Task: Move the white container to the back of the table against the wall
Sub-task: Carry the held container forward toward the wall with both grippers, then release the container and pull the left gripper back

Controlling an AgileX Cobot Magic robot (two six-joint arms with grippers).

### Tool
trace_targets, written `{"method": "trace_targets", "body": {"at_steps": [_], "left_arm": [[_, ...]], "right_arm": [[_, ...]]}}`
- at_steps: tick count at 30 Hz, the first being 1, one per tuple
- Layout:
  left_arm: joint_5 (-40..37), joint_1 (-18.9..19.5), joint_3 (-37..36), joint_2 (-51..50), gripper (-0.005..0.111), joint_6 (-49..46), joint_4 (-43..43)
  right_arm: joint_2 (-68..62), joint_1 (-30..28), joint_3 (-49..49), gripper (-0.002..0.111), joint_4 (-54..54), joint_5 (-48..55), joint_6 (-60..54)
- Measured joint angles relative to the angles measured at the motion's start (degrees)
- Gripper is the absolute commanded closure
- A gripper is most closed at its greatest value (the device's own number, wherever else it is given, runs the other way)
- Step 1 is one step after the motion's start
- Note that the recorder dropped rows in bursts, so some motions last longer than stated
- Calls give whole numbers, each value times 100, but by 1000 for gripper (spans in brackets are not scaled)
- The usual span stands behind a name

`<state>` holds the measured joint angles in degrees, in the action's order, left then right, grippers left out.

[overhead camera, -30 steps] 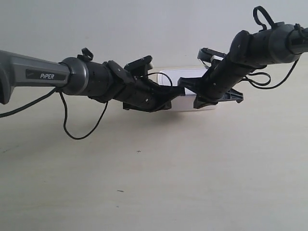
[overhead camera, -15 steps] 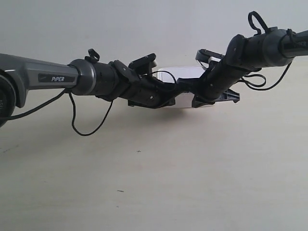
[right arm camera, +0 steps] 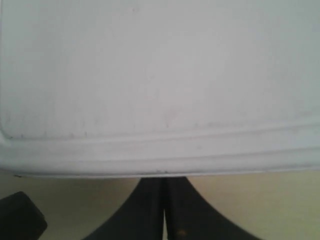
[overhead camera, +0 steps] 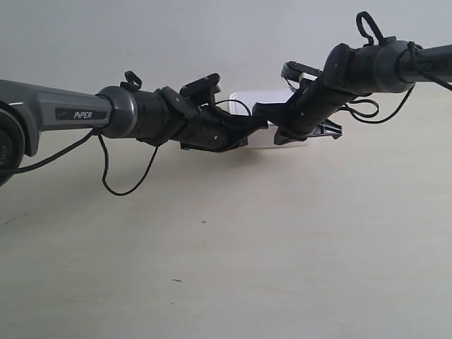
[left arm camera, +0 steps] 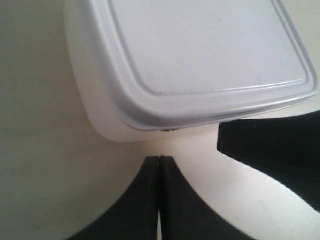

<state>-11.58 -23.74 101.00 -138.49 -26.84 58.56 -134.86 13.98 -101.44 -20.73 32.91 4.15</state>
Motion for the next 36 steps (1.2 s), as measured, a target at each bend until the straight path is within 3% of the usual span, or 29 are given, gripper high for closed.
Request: {"method": "trace_targets", "body": {"at_steps": [13,24,36], "left_arm": [[143,81,0,0,107,-230,0],[-304,81,-101,249,107,-276,-309],[-163,81,-1971,1800,107,-276,-371]], "right_arm": [[-421,0,-599,108,168,93,124],[-669,0,-1112,108,201,92,149],[-950,0,-1607,108,201,195,161]]}}
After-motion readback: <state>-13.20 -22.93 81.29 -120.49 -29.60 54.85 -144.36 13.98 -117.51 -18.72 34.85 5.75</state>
